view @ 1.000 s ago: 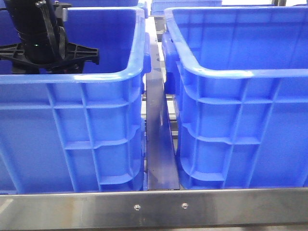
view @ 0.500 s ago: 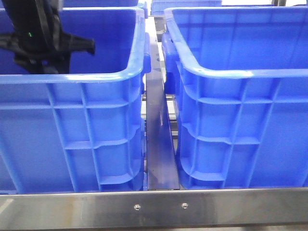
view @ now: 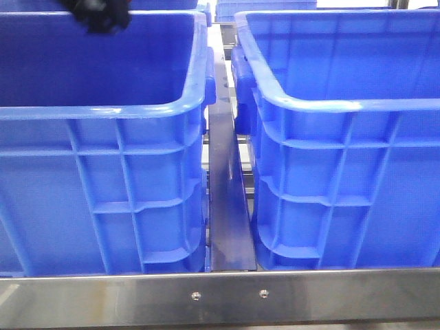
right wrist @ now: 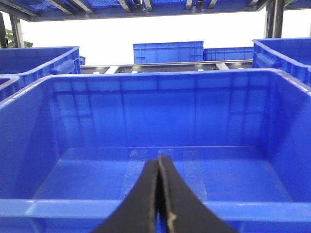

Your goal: Pick red and yellow buttons and place in box

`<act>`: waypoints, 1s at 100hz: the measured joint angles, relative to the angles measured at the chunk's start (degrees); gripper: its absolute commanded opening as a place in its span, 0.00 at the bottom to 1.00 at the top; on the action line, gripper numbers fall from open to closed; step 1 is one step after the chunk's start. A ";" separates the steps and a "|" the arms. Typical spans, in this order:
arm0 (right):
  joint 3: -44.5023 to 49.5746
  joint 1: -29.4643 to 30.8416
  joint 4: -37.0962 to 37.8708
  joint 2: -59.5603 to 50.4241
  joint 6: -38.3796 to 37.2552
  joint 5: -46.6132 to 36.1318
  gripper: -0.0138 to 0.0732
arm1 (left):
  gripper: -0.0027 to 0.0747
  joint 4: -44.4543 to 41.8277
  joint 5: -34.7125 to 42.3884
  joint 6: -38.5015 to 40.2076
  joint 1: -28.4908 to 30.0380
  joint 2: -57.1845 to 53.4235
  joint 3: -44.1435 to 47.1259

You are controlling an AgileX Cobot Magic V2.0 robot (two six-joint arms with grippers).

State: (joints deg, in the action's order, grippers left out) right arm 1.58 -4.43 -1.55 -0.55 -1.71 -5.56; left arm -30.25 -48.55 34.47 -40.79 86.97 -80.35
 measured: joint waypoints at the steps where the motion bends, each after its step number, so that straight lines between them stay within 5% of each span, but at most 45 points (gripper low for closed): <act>1: 0.00 0.00 0.00 0.00 0.00 0.00 0.08 | 0.01 0.10 0.00 -0.34 -0.37 -0.33 0.00; 42: 0.00 0.00 0.00 0.00 0.00 -0.13 0.08 | 0.01 0.35 -0.13 -7.46 -19.95 -2.87 0.00; 72: -0.22 0.00 0.00 0.00 -3.27 -4.41 0.08 | 0.01 0.35 0.22 -9.05 -24.39 -2.87 0.00; 100: -16.32 0.00 0.00 0.93 -6.91 16.86 0.08 | 0.01 0.35 0.22 -9.19 -24.39 -2.87 0.00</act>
State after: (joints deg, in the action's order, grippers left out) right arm -14.75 -4.43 -1.55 0.38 -8.62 11.30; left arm -29.89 -48.33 25.28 -65.18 84.10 -80.35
